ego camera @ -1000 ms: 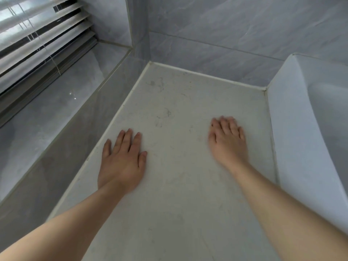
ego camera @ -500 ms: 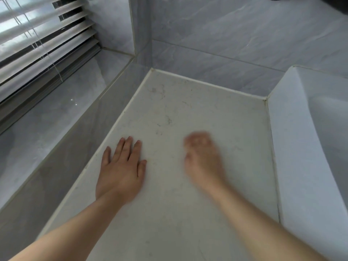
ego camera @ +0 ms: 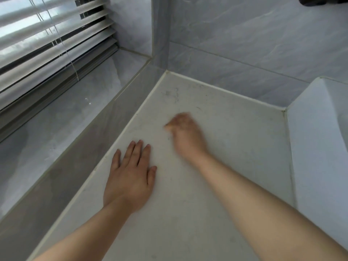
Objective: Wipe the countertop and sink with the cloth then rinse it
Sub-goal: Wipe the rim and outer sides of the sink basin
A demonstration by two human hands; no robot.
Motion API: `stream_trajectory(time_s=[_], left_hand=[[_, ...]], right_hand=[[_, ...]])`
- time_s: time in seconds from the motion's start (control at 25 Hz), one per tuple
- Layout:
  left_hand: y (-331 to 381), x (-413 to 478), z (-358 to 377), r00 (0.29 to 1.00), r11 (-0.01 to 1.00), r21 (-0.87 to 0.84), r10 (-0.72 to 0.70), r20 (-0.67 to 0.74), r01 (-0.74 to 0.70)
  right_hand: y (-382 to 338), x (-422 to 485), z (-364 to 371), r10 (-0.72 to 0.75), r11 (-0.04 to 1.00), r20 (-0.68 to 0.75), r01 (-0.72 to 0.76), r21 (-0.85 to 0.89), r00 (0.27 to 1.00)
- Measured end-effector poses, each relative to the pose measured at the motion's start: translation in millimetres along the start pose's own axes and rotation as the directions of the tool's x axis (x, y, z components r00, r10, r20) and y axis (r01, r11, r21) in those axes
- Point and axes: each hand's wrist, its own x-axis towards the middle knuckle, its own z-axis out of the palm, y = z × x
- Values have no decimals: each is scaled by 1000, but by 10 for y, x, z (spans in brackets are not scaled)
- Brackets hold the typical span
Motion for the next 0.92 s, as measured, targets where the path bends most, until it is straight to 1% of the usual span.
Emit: stream_trajectory(time_s=[0.04,0.08,0.12,0.16,0.2,0.24,0.28,0.32,0.36,0.4,0.44,0.48,0.52,0.56,0.6,0.64,0.68,0.72,0.76,0.8,0.84,0.88,0.92], left_hand=[[-9,-5,21,999,999,0,-32,-24,32],[-21,-9,49,996,997,-5,-71,-50,71],[-31,-11,69,994,995,-4,-99,-53,99],[-32,-15,83,992,993,-8,-116,-46,116],[-38,-18,94,990,991,-23,-136,-45,135],[-35,-7,96,984,985,-45,-167,-66,164],[-20,2,100,975,977,-75,-208,-85,202],[-25,15,114,964,965,-98,-251,-89,243],[-24,26,127,959,960,-106,-270,-89,260],[-26,24,134,957,959,-112,-273,-96,262],[-29,28,130,958,960,-117,-268,-105,256],[-25,26,124,958,961,-122,-263,-116,249],[-19,17,121,961,964,-128,-249,-118,234],[-16,15,116,965,963,-155,-237,-110,219],[-32,12,110,969,967,-154,-219,-110,201],[-74,10,93,976,977,-126,-188,-106,174],[-142,1,49,986,986,-100,-144,-90,135],[-231,-23,2,995,996,-65,-67,-73,62],[-341,-51,-33,999,1000,-7,30,-45,-31],[-449,-90,-60,993,992,41,115,6,-116],[-548,-132,-90,982,979,77,184,49,-188],[-616,-174,-101,972,969,98,220,85,-228],[-651,-203,-98,967,965,101,234,96,-243]], right_hand=[[-171,-111,85,-210,977,20,211,-14,977],[-200,-185,54,-308,950,45,310,-41,950],[-70,-185,-16,-310,948,28,311,-72,950],[156,-147,-92,-171,979,2,170,-108,985],[437,-66,-156,56,993,-37,-60,-101,998],[679,26,-232,273,956,-100,-282,-86,957],[764,87,-301,416,903,-120,-425,-58,901],[671,143,-280,412,907,-151,-420,-24,898],[469,143,-181,266,962,-179,-272,-9,947],[156,23,-90,54,998,-160,-56,-9,986],[-143,-175,47,-130,991,-75,130,2,989],[-389,-444,85,-269,963,18,268,19,963],[-461,-615,95,-355,935,29,355,3,934],[-421,-676,21,-346,937,46,348,-30,937],[-282,-647,-32,-261,962,68,265,-64,963],[-107,-551,-133,-111,987,52,116,-108,993],[56,-450,-169,33,989,9,-31,-145,999],[38,-423,-174,145,981,35,-139,-132,989],[-107,-485,-170,137,988,56,-132,-86,989],[-296,-634,-80,0,999,28,1,-46,1000],[-549,-849,-6,-149,987,127,156,-43,981],[-629,-1017,76,-288,954,164,297,-36,944],[-586,-1042,75,-362,924,185,378,-58,914]])
